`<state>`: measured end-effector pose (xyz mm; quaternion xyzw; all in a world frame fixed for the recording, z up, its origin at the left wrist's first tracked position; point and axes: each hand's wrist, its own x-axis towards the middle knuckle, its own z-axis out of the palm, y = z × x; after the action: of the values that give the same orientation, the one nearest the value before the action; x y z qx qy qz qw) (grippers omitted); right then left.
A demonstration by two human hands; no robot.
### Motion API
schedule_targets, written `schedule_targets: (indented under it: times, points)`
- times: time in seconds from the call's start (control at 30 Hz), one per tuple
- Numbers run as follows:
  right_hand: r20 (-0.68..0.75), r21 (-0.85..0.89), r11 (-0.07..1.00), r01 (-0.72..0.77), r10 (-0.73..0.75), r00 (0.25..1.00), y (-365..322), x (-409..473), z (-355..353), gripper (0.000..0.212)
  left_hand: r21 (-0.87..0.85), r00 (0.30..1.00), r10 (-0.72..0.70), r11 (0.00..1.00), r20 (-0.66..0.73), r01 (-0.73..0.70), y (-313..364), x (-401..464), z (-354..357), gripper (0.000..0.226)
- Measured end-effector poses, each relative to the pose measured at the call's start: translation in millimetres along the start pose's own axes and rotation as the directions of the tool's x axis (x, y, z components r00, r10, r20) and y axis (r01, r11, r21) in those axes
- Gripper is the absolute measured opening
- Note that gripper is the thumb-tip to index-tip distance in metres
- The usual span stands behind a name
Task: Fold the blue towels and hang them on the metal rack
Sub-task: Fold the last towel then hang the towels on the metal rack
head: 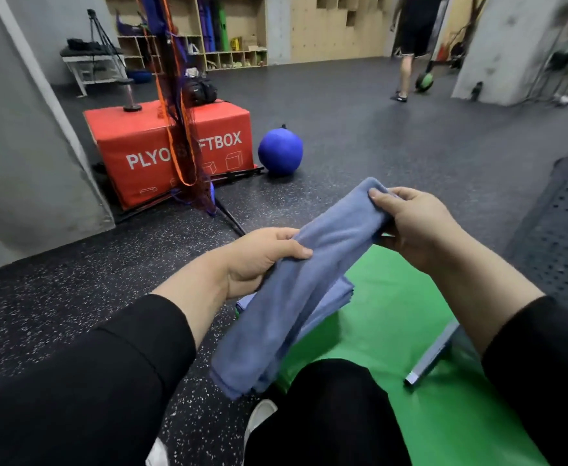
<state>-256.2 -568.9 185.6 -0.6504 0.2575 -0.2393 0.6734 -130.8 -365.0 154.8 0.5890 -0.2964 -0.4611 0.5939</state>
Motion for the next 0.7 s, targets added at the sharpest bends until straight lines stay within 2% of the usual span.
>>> schedule_targets:
  times: [0.07, 0.13, 0.17, 0.2, 0.27, 0.33, 0.4, 0.47, 0.53, 0.63, 0.7]
  points:
    - [-0.104, -0.115, 0.993, -0.019, 0.007, 0.995, 19, 3, -14, 0.022, 0.025, 1.0, -0.029, 0.999, 0.009, 0.029, 0, 12, 9, 0.023]
    - [-0.24, -0.373, 0.927, 0.048, -0.147, 0.96, 33, -1, -25, 0.033, 0.027, 0.999, -0.043, 0.999, 0.024, 0.042, 0, 23, 18, 0.018]
    - [-0.25, -0.465, 0.878, 0.117, -0.257, 0.933, 39, -8, -29, 0.035, 0.029, 0.998, -0.055, 0.998, 0.039, 0.054, 1, 29, 21, 0.016]
    - [-0.194, -0.51, 0.834, 0.212, -0.352, 0.916, 44, -18, -32, 0.036, 0.036, 0.996, -0.074, 0.997, 0.053, 0.072, 1, 36, 24, 0.018]
    - [0.045, -0.57, 0.721, 0.393, -0.45, 0.892, 56, -42, -36, 0.052, 0.077, 0.989, -0.116, 0.991, 0.09, 0.109, 5, 49, 32, 0.035]
    - [0.269, -0.624, 0.612, 0.485, -0.415, 0.869, 69, -56, -40, 0.078, 0.112, 0.974, -0.173, 0.981, 0.146, 0.157, 9, 62, 41, 0.057]
    - [0.321, -0.648, 0.586, 0.486, -0.369, 0.872, 81, -59, -51, 0.093, 0.138, 0.958, -0.211, 0.973, 0.191, 0.187, 13, 75, 50, 0.054]
    - [0.226, -0.685, 0.586, 0.432, -0.393, 0.891, 85, -61, -59, 0.099, 0.163, 0.94, -0.247, 0.963, 0.234, 0.213, 18, 86, 61, 0.04]
    - [0.109, -0.715, 0.568, 0.407, -0.484, 0.868, 87, -65, -65, 0.097, 0.198, 0.909, -0.284, 0.953, 0.306, 0.231, 21, 93, 75, 0.043]
    - [-0.116, -0.701, 0.631, 0.332, -0.56, 0.82, 86, -79, -79, 0.072, 0.262, 0.89, -0.293, 0.943, 0.35, 0.207, 25, 101, 102, 0.031]
    - [-0.209, -0.729, 0.63, 0.267, -0.577, 0.79, 81, -93, -90, 0.048, 0.264, 0.891, -0.276, 0.946, 0.36, 0.186, 24, 105, 122, 0.029]
